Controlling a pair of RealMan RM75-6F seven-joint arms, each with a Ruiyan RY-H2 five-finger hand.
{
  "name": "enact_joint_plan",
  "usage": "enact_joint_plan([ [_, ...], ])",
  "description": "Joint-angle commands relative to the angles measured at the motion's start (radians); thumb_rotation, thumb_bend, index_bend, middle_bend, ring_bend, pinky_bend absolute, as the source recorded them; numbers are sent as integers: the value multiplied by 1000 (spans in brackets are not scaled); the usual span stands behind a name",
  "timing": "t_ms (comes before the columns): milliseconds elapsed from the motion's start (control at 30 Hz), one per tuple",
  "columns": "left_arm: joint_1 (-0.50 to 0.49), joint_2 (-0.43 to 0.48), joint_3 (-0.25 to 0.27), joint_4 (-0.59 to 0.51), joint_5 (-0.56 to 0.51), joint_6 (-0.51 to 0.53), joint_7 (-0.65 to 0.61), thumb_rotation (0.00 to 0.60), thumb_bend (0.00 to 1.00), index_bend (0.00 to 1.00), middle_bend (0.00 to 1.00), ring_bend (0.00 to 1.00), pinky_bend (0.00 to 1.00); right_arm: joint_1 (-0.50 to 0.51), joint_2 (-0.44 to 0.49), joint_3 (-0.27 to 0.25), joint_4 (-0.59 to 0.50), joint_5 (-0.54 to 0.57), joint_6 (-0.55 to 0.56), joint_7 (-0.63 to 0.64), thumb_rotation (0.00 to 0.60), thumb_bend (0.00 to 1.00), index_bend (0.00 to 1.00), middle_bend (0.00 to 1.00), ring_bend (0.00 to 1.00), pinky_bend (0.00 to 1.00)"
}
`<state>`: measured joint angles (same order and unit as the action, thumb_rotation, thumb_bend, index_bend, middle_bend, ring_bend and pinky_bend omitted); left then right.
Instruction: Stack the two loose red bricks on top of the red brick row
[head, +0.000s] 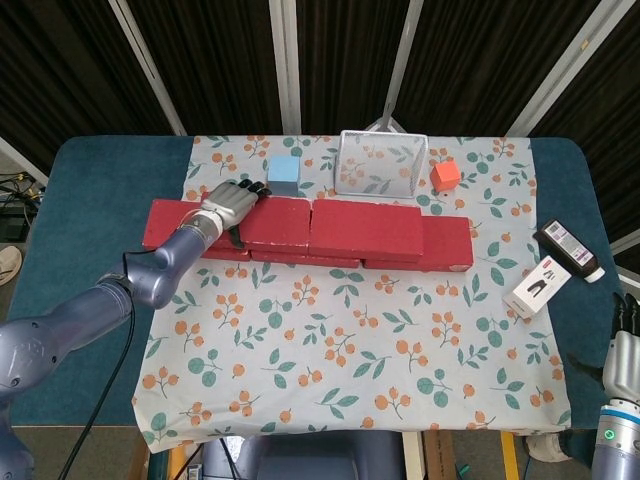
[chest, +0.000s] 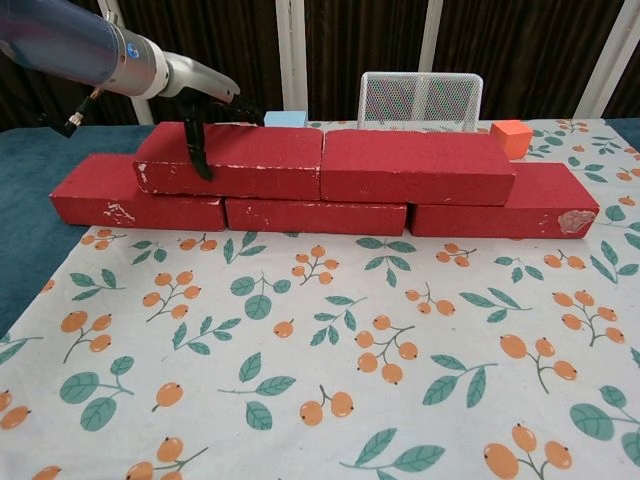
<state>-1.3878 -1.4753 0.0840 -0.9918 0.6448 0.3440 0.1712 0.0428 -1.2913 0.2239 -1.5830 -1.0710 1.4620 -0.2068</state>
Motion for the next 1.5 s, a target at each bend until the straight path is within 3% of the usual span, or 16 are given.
enact_joint_plan([
  [33,-2,0,1,-3,-4,2,2,600,0,76,0,0,179,0,-1,1,0,1,2,-1,600,55,0,19,0,0],
  [1500,-51,-6,48,-19,-112,15,38,600,0,0,0,0,159,0,-8,8,-6,24,9,-24,600,55,0,19,0,0],
])
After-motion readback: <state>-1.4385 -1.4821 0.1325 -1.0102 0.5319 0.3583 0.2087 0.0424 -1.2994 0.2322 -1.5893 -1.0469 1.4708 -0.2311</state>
